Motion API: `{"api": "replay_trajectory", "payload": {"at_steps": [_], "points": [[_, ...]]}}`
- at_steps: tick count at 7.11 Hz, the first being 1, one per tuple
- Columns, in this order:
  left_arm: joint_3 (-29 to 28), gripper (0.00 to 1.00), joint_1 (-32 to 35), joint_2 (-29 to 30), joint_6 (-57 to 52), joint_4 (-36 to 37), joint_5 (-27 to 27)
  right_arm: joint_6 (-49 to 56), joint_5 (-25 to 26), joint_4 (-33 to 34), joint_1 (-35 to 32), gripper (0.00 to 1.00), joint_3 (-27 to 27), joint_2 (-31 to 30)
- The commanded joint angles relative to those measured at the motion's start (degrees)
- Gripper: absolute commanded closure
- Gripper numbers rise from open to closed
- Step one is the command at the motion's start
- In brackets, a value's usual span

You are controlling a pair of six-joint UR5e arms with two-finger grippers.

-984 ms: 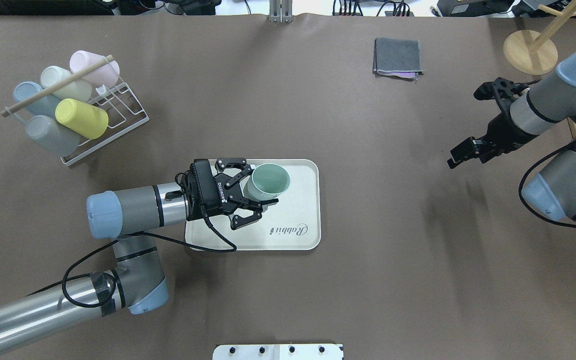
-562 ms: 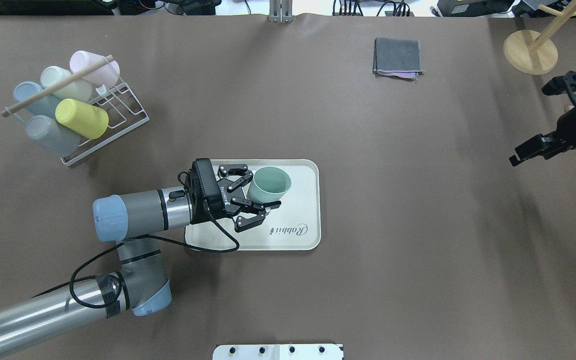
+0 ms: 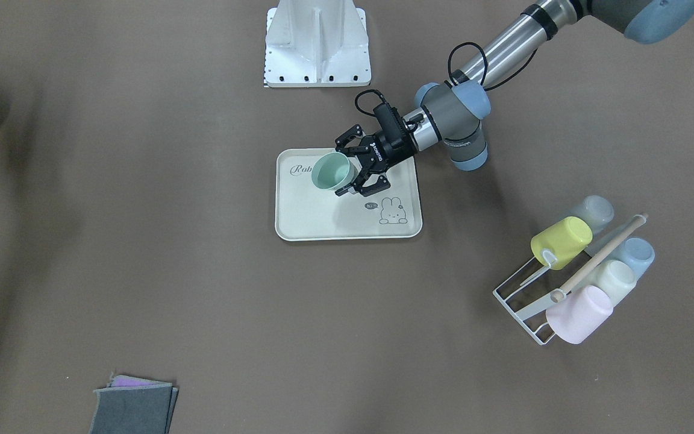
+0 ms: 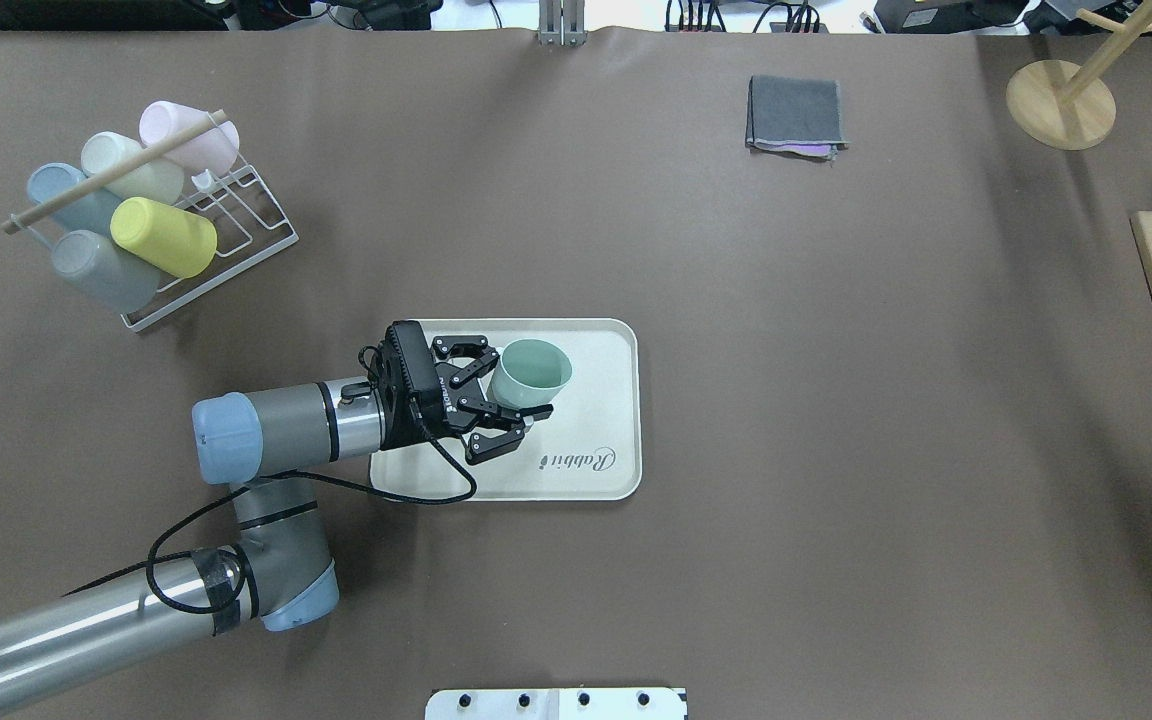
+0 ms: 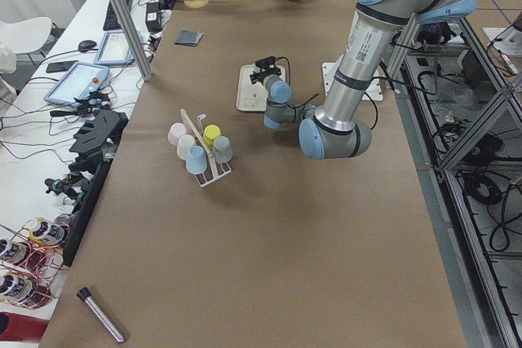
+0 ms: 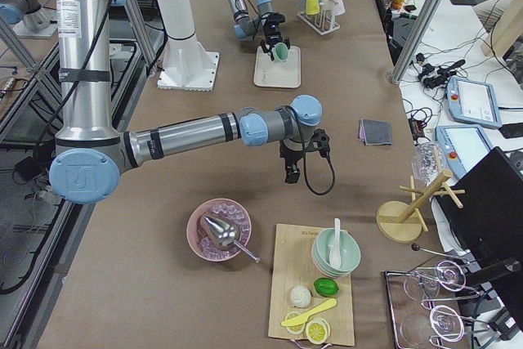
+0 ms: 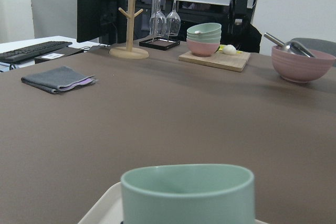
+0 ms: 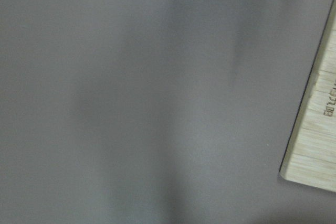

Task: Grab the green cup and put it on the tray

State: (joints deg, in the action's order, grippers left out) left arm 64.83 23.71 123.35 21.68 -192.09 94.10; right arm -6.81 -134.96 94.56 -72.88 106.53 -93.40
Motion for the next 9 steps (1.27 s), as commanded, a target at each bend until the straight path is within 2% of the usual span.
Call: {"api": "replay_trajectory", "payload": {"at_steps": [1, 3, 4, 5, 6, 9], "points": [[-0.76, 1.00, -0.85, 0.49, -0.06, -0.03, 0.03, 8.61, 0.23, 5.61, -5.05, 0.00, 0.61, -3.27], [-1.20, 1.00, -0.86, 0.57, -0.49, 0.05, -0.06, 9.27, -0.12, 8.27, -8.58, 0.00, 0.09, -4.50], [-1.55, 0.83, -0.86, 1.01, -0.58, 0.14, -0.06, 9.27, -0.12, 8.27, -9.99, 0.00, -0.52, -5.30], [-1.72, 0.73, -1.03, 1.19, -1.02, 0.66, -0.06, 9.19, 0.22, 8.45, -10.79, 0.00, -0.88, -5.83], [-1.72, 0.54, -1.03, 1.28, -1.11, 0.67, -0.06, 9.18, 0.40, 8.71, -12.36, 0.00, -1.14, -6.35], [-1.81, 0.19, -1.03, 1.28, -1.55, 0.76, -0.14, 8.66, 0.58, 8.54, -15.35, 0.00, -4.48, -6.18]]}}
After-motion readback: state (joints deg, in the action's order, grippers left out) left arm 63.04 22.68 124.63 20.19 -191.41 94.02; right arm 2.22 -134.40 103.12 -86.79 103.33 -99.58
